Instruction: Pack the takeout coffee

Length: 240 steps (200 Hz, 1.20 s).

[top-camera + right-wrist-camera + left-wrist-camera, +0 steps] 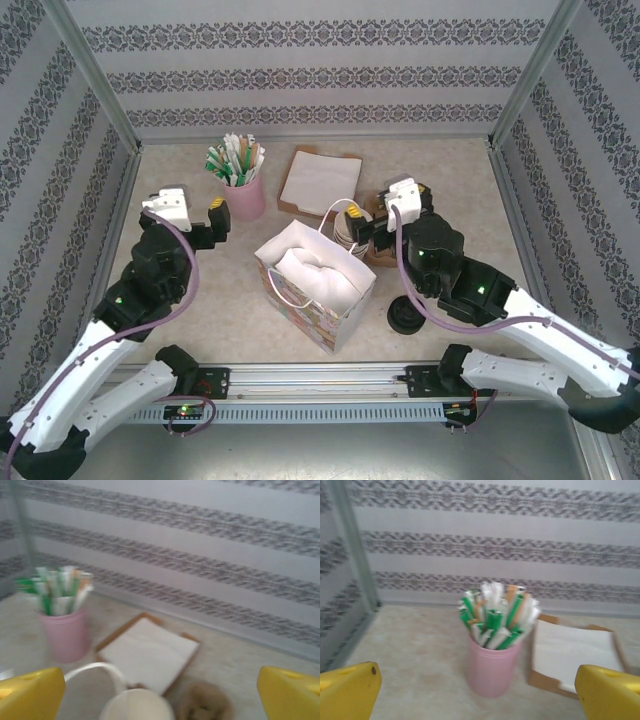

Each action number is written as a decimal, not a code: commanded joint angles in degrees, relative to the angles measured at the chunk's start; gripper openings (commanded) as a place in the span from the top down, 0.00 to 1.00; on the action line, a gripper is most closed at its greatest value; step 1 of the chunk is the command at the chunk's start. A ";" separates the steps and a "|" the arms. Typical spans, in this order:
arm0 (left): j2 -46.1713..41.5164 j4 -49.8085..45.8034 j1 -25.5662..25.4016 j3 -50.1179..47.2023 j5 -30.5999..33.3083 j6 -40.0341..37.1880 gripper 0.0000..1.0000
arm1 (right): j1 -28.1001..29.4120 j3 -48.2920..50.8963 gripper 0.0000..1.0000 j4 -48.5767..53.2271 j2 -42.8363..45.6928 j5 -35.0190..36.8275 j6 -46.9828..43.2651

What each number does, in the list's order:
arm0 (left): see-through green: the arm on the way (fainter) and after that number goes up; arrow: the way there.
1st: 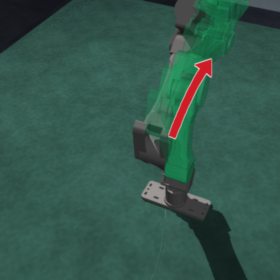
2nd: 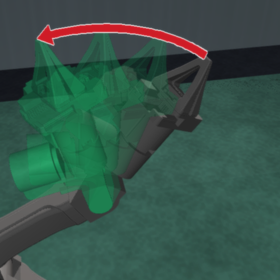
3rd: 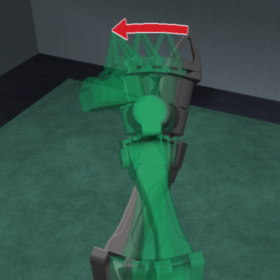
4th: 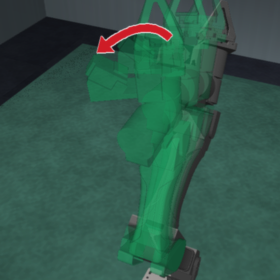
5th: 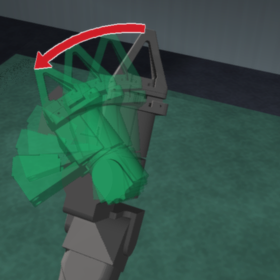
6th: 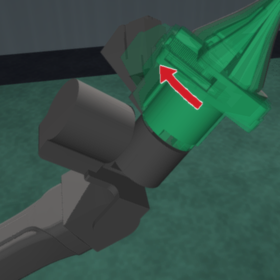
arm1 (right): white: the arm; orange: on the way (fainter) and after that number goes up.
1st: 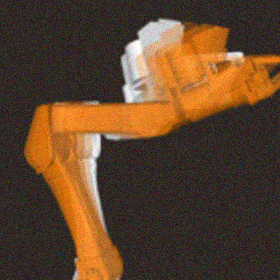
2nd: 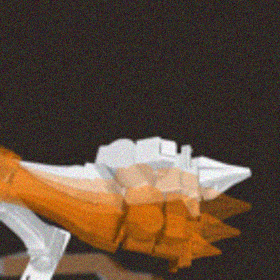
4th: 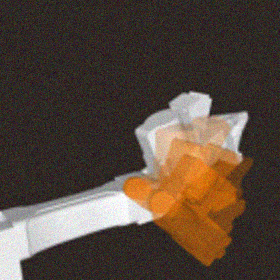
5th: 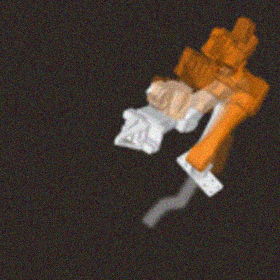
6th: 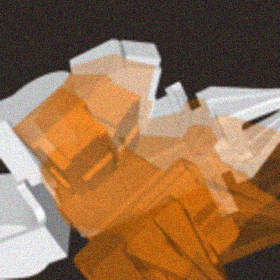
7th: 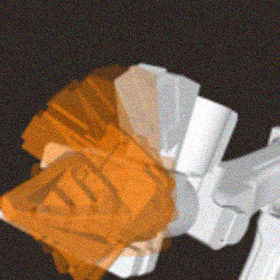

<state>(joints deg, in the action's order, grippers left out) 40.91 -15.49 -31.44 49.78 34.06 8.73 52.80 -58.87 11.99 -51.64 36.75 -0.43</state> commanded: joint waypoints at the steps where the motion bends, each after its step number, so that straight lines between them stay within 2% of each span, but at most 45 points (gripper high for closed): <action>1: 0.73 14.06 4.28 -4.51 10.68 -6.33 0.00 | -7.84 4.21 0.02 -10.29 1.55 3.36 -4.28; 20: 2.60 11.67 12.27 -6.13 7.01 1.71 0.00 | -18.50 8.37 0.02 -11.52 2.41 -5.82 0.20; 37: 5.29 10.51 17.65 -7.04 1.16 4.52 0.00 | -27.81 12.92 0.02 -14.90 2.29 -10.84 3.78; 53: 8.03 11.53 19.08 -9.31 4.82 5.76 0.00 | -34.13 17.94 0.02 -20.65 1.20 -11.45 8.70; 78: 11.09 22.32 21.09 -17.12 7.12 2.23 0.00 | -40.49 25.64 0.02 -30.18 -1.38 -11.22 12.01; 93: 14.75 23.37 22.18 -18.53 9.96 2.67 0.00 | -42.55 28.64 0.02 -34.65 -4.06 -10.49 11.40; 129: 23.24 30.24 23.68 -21.64 10.72 1.98 0.00 | -43.71 32.35 0.02 -42.15 -15.00 -10.33 7.22; 146: 25.00 33.34 24.35 -23.46 8.82 3.10 0.00 | -43.42 35.22 0.02 -48.60 -18.25 -10.37 5.32; 158: 26.21 35.90 25.18 -25.02 6.54 3.00 0.00 | -43.38 35.49 0.02 -47.78 -17.17 -12.11 4.50; 172: 28.33 40.74 26.08 -27.29 5.33 2.89 0.00 | -43.73 37.05 0.02 -52.58 -17.65 -13.65 2.75; 187: 31.16 48.52 27.30 -30.06 2.35 1.80 0.00 | -44.33 36.72 0.02 -51.67 -18.09 -13.24 0.51; 194: 31.34 47.81 27.44 -29.67 1.57 1.97 0.00 | -44.48 36.88 0.02 -51.69 -18.89 -11.87 -0.29; 204: 31.55 49.02 27.61 -29.87 -0.25 1.03 0.00 | -44.90 37.64 0.02 -51.68 -19.74 -10.73 0.60; 240: 33.74 56.13 28.23 -30.99 -5.92 -2.01 0.00 | -46.17 41.16 0.02 -58.93 -23.26 -14.66 2.81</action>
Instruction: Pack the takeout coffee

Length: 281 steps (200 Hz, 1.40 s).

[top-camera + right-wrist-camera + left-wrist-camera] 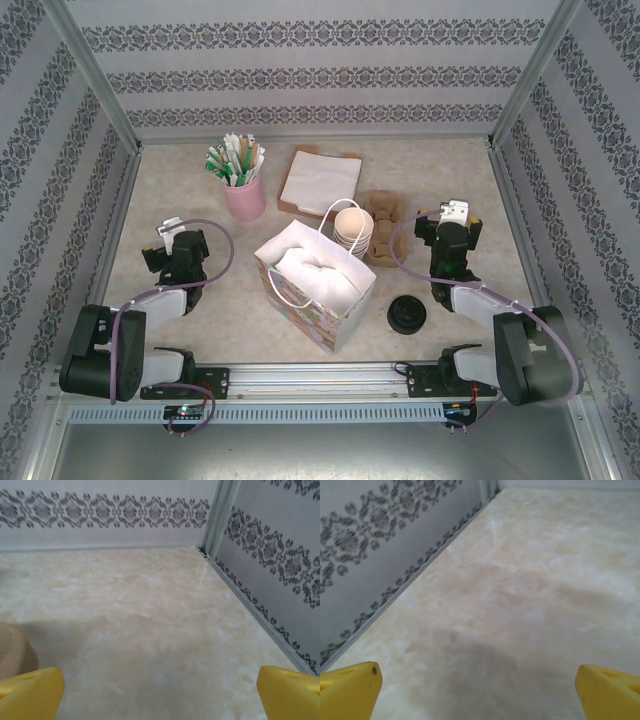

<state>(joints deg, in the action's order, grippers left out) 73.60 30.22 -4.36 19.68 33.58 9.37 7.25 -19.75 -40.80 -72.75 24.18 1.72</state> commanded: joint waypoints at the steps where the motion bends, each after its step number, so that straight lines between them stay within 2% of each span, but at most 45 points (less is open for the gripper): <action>1: 1.03 10.67 1.17 -0.97 -5.71 -2.71 0.00 | -0.64 2.02 0.02 -6.27 -2.23 -2.28 0.62; 18: 2.07 16.27 2.11 -2.60 -10.81 -3.16 0.00 | -0.74 1.22 0.02 -7.84 -4.80 -3.38 -0.47; 42: 5.58 25.24 2.92 -4.88 -12.36 -2.59 0.00 | -0.85 1.94 0.02 -15.45 -10.50 -3.99 -0.78; 58: 11.85 37.29 3.74 -6.89 -13.65 -3.56 0.00 | -1.09 0.86 0.02 -11.34 -9.25 -4.72 -0.36; 76: 9.01 31.09 3.83 -6.45 -16.04 -2.61 0.00 | -1.45 0.97 0.02 -12.58 -9.92 -5.64 -0.36; 89: 10.67 33.23 4.00 -5.98 -17.32 -3.60 0.00 | -1.69 0.45 0.02 -11.57 -9.97 -6.07 -0.24; 107: 12.23 32.64 4.10 -5.09 -25.12 -6.13 0.00 | -2.11 -0.84 0.02 -10.05 -10.32 -7.28 -0.13; 116: 15.18 34.60 4.10 -4.92 -27.41 -7.08 0.00 | -2.60 -1.51 0.02 -9.42 -10.56 -8.76 0.10; 126: 19.89 42.61 4.10 -5.23 -26.69 -8.06 0.00 | -3.30 -1.32 0.02 -9.56 -11.45 -11.50 0.12; 139: 15.44 33.10 4.29 -4.59 -24.74 -5.48 0.00 | -3.51 -0.30 0.02 -20.21 -16.54 -10.74 0.22; 153: 17.92 35.23 4.62 -3.02 -25.45 -6.11 0.00 | -3.81 -1.18 0.02 -10.75 -12.74 -9.81 1.60; 171: 16.14 27.38 4.65 -0.73 -25.58 -5.58 0.00 | -4.09 -0.34 0.02 -16.48 -15.12 -9.77 1.72; 185: 17.57 28.63 4.37 0.08 -25.62 -6.71 0.00 | -4.26 -1.34 0.02 -11.22 -13.30 -10.03 1.97; 200: 16.96 26.90 4.36 0.43 -25.67 -6.40 0.00 | -4.18 -0.57 0.02 -14.78 -14.48 -9.86 1.75; 216: 17.06 27.08 4.40 0.31 -25.67 -6.56 0.00 | -4.26 -1.15 0.02 -11.94 -13.43 -10.03 1.85; 247: 17.26 29.44 4.36 -0.64 -27.97 -7.42 0.00 | -4.14 -1.01 0.02 -12.79 -13.82 -10.03 1.51; 281: 17.11 25.43 4.36 1.37 -28.88 -7.67 0.00 | -4.08 -1.20 0.02 -12.79 -14.01 -9.95 1.50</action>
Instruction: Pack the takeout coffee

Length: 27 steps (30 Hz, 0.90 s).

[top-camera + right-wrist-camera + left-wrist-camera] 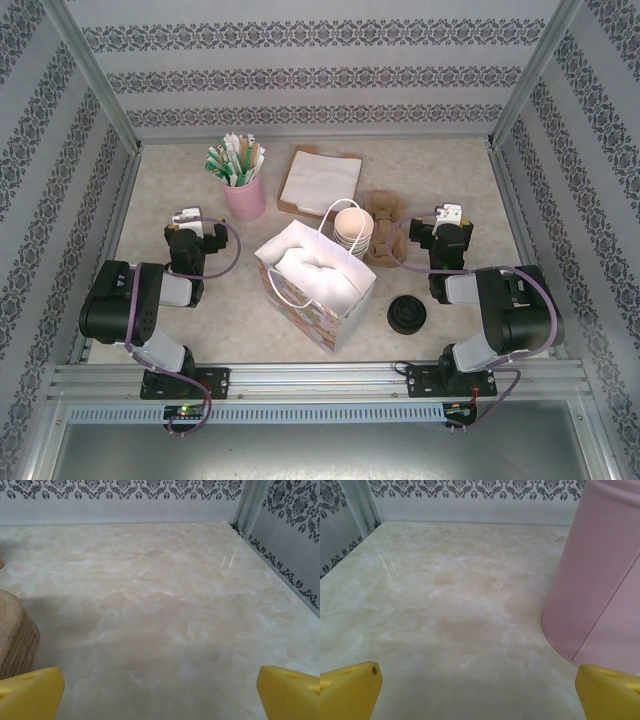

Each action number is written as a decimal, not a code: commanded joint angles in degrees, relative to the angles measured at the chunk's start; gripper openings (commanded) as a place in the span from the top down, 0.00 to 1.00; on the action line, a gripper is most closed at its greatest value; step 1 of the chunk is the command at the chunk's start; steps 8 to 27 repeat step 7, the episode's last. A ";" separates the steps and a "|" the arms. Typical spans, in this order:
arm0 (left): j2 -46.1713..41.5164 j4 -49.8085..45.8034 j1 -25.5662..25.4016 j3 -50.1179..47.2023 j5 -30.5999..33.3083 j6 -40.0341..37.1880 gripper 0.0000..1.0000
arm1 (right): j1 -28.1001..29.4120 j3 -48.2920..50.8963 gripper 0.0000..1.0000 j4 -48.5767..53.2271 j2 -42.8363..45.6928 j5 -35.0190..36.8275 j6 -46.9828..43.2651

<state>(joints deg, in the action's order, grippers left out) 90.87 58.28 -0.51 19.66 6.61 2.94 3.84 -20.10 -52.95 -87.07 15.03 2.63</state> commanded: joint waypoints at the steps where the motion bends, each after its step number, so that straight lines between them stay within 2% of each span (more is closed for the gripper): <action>1: -0.12 -2.59 0.56 1.37 -1.93 -1.26 0.00 | -0.67 -0.88 0.02 -0.57 0.27 -0.79 0.56; 27: -0.06 -2.81 0.51 1.61 -2.13 -1.44 0.00 | -0.44 -0.56 0.02 -0.92 0.58 -0.52 0.34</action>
